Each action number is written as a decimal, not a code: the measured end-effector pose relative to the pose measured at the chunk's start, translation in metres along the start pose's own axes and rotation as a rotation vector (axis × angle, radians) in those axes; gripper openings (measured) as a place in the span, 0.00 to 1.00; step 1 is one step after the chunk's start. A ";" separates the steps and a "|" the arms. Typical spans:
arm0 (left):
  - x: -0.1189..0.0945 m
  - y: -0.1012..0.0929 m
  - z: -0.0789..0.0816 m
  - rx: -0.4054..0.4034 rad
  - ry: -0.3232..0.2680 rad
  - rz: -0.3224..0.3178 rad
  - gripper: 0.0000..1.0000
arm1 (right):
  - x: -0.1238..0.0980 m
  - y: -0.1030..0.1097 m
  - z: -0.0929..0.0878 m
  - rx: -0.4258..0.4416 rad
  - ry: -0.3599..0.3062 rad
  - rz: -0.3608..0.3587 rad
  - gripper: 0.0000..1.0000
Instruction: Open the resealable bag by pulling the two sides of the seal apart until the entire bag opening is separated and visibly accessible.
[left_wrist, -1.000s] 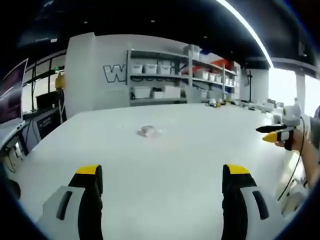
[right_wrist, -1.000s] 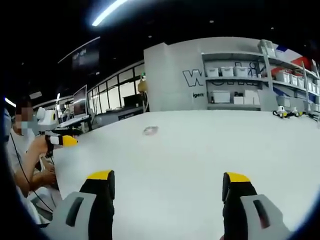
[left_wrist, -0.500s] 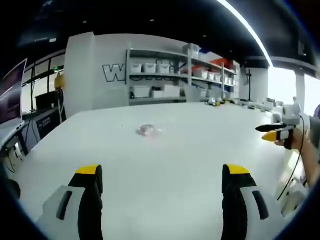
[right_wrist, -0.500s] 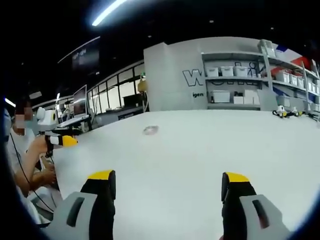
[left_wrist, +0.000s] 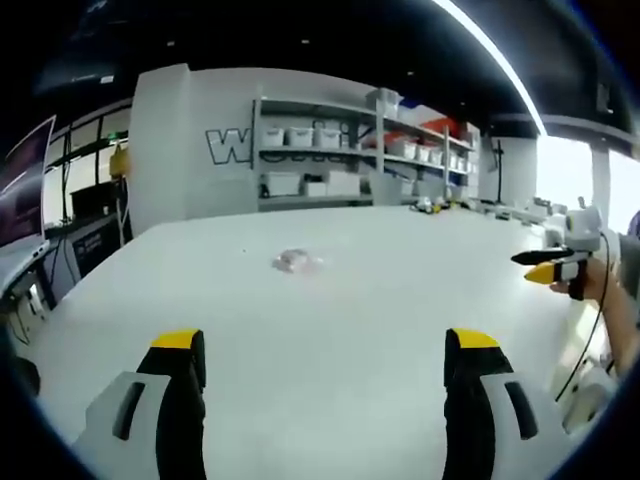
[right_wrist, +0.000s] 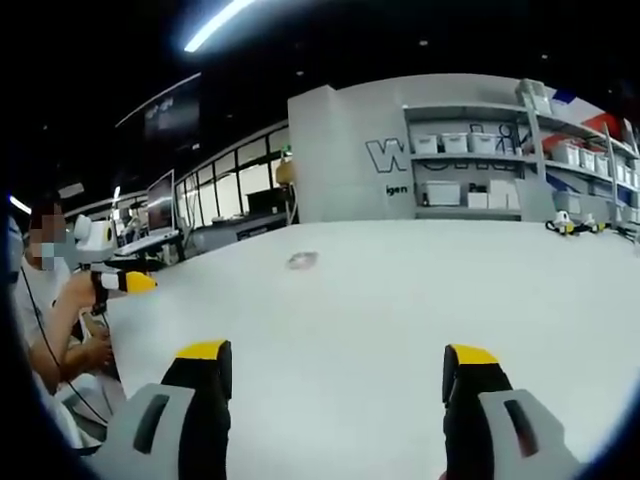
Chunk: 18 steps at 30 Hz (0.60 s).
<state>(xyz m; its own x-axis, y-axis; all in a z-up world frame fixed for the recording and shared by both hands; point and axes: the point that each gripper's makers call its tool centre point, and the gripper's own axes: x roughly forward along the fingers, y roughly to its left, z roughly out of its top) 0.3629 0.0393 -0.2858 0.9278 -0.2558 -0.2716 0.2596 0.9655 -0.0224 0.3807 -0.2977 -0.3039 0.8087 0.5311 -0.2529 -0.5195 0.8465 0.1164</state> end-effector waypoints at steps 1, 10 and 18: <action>0.000 0.000 0.000 -0.001 0.000 -0.001 0.99 | 0.000 0.000 0.000 0.000 0.001 0.000 0.88; 0.000 0.000 -0.001 0.000 0.002 -0.002 0.99 | 0.000 0.002 0.000 0.001 0.000 0.003 0.88; -0.002 0.001 0.000 -0.002 -0.002 -0.001 0.99 | -0.001 0.002 0.000 0.000 -0.001 0.002 0.87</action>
<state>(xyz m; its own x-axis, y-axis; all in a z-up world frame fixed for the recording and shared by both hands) 0.3614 0.0404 -0.2854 0.9282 -0.2564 -0.2698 0.2596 0.9654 -0.0242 0.3786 -0.2961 -0.3036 0.8076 0.5332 -0.2520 -0.5215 0.8452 0.1172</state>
